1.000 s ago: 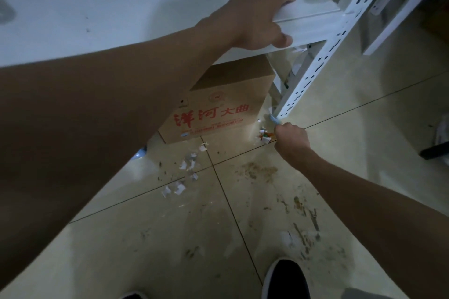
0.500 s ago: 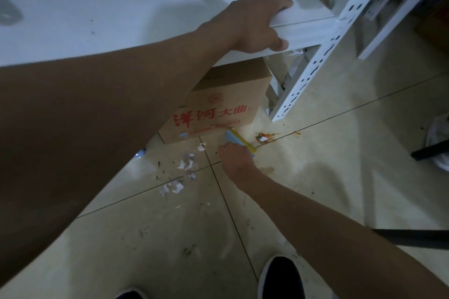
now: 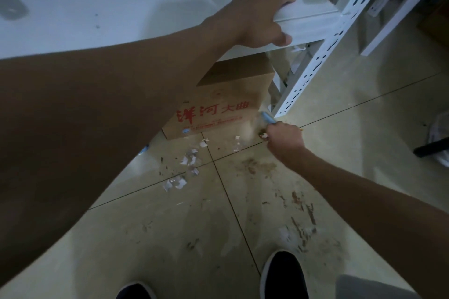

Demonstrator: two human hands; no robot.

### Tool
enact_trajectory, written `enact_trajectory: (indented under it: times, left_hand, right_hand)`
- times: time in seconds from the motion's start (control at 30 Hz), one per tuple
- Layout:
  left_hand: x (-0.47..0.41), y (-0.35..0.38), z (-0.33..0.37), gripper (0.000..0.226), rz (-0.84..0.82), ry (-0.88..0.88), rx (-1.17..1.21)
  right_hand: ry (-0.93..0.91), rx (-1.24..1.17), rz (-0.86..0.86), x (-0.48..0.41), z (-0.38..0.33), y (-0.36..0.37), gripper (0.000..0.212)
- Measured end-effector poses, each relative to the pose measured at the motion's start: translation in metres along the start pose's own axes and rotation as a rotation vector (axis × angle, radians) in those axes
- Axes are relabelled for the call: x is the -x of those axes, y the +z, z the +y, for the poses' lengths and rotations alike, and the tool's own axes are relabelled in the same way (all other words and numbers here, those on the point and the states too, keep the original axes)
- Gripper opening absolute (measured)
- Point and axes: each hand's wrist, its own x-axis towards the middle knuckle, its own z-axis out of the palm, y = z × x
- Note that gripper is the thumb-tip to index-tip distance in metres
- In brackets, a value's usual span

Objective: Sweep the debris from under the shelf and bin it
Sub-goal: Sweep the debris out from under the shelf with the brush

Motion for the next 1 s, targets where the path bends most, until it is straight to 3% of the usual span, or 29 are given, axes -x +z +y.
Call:
enact_trajectory:
  times: [0.2, 0.47, 0.6, 0.83, 0.9, 1.0]
  left_hand:
    - [-0.002, 0.001, -0.003, 0.083, -0.004, -0.003, 0.006]
    - [0.001, 0.0, -0.001, 0.081, -0.006, 0.004, 0.014]
    - [0.002, -0.002, 0.0, 0.08, -0.006, 0.004, 0.018]
    - [0.002, -0.001, -0.002, 0.081, -0.006, 0.001, 0.02]
    - [0.001, -0.001, -0.001, 0.081, -0.005, 0.003, 0.022]
    - [0.001, 0.0, -0.001, 0.082, 0.001, 0.003, 0.016]
  right_hand:
    - [-0.005, -0.056, -0.018, 0.006, -0.001, 0.022, 0.033]
    - [-0.172, -0.098, -0.031, 0.031, -0.083, 0.038, 0.025]
    - [-0.142, -0.077, 0.024, 0.035, -0.096, 0.025, 0.017]
    - [-0.183, -0.145, 0.159, 0.023, -0.037, 0.016, 0.017]
    - [-0.124, -0.151, 0.238, 0.014, -0.013, 0.018, 0.019]
    - [-0.016, -0.113, 0.181, 0.003, 0.015, 0.012, 0.02]
